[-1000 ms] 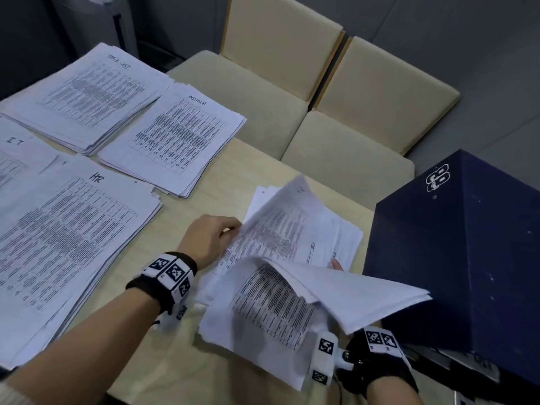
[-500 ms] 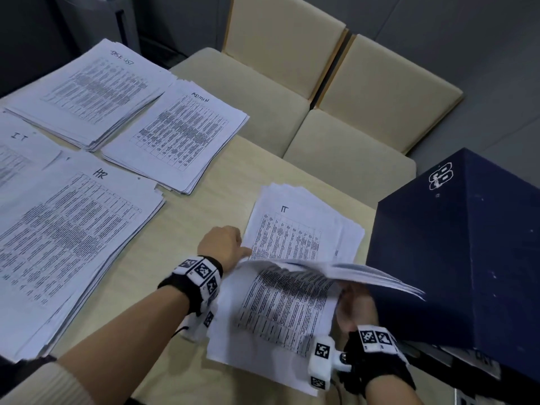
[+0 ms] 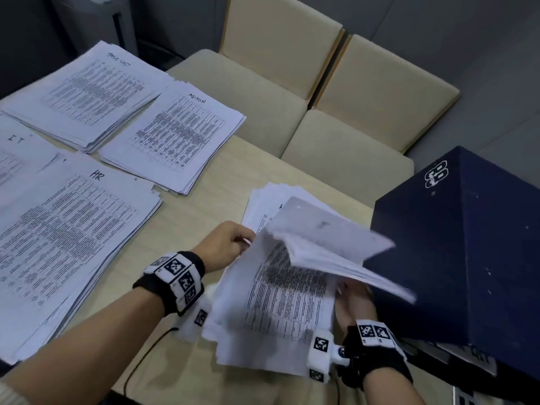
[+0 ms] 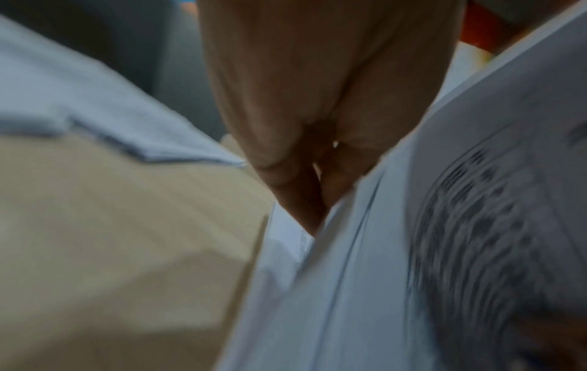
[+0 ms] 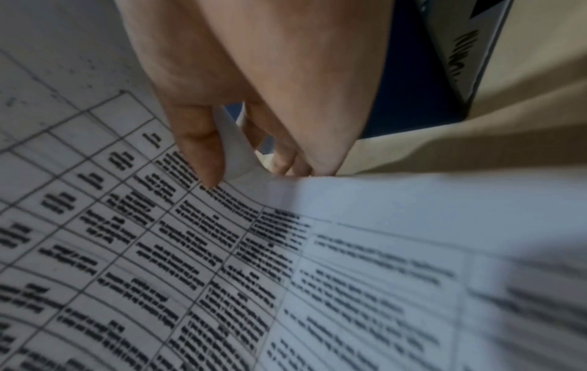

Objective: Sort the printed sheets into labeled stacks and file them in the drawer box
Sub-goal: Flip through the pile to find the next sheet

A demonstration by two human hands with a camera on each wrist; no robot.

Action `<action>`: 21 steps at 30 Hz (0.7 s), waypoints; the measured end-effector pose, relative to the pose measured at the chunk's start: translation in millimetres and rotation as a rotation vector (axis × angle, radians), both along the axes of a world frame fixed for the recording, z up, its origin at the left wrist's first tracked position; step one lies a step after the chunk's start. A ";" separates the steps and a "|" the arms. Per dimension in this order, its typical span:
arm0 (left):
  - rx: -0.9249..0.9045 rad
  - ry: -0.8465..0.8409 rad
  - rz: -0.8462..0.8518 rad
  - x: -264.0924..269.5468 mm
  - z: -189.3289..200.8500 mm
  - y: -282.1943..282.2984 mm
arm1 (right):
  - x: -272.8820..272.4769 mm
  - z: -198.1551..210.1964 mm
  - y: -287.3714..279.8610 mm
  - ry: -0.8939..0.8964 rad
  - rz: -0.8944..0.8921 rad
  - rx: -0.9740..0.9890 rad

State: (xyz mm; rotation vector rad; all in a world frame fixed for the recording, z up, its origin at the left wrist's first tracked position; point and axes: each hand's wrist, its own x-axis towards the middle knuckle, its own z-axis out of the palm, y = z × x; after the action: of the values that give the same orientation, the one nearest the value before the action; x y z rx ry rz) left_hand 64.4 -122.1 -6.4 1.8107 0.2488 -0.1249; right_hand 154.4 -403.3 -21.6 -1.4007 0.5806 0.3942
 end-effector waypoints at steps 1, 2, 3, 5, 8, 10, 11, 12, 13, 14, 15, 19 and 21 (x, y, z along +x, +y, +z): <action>-0.126 0.057 0.036 -0.1 -3.4 -2.9 | 0.9 0.5 1.1 -0.003 0.011 0.016; -0.160 0.101 0.100 0.7 -8.1 -6.0 | -1.4 5.4 3.6 -0.020 0.038 0.037; -0.091 0.129 0.190 2.1 -11.7 -9.0 | -2.2 6.6 5.3 -0.034 0.044 0.049; 0.245 0.176 0.360 5.0 -19.9 -10.5 | -3.2 5.6 7.2 -0.034 0.044 0.050; 0.492 0.331 0.325 6.7 -29.4 -13.3 | -2.4 5.8 4.5 -0.046 0.007 0.077; 0.479 0.398 0.332 8.8 -33.8 -13.4 | -1.1 3.8 1.1 -0.049 -0.012 0.069; 0.467 0.400 0.351 9.3 -31.9 -13.1 | -1.8 4.7 -0.2 -0.056 -0.004 0.064; 0.474 0.390 0.361 9.1 -30.8 -12.7 | -2.4 6.2 -0.8 -0.055 0.006 0.055; 0.503 0.360 0.352 9.0 -27.8 -13.3 | -2.2 8.0 -1.1 -0.050 0.023 0.050; 0.538 0.307 0.322 9.0 -24.1 -14.2 | -0.9 9.5 -2.7 -0.021 0.041 0.042; 0.560 0.241 0.269 9.5 -21.0 -14.7 | 1.5 10.2 -4.7 0.017 0.060 0.041; 0.322 0.081 0.048 10.2 5.1 -14.0 | 9.5 22.2 4.3 0.117 0.089 0.167; 0.218 0.054 0.085 13.5 24.8 -11.7 | 9.7 38.8 21.8 0.053 0.084 0.216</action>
State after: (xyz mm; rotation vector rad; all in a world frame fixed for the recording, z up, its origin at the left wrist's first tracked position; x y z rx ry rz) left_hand 78.0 -133.9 18.4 2.0113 0.3897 -0.0897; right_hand 164.0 -381.6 17.1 -1.2121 0.5075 0.5463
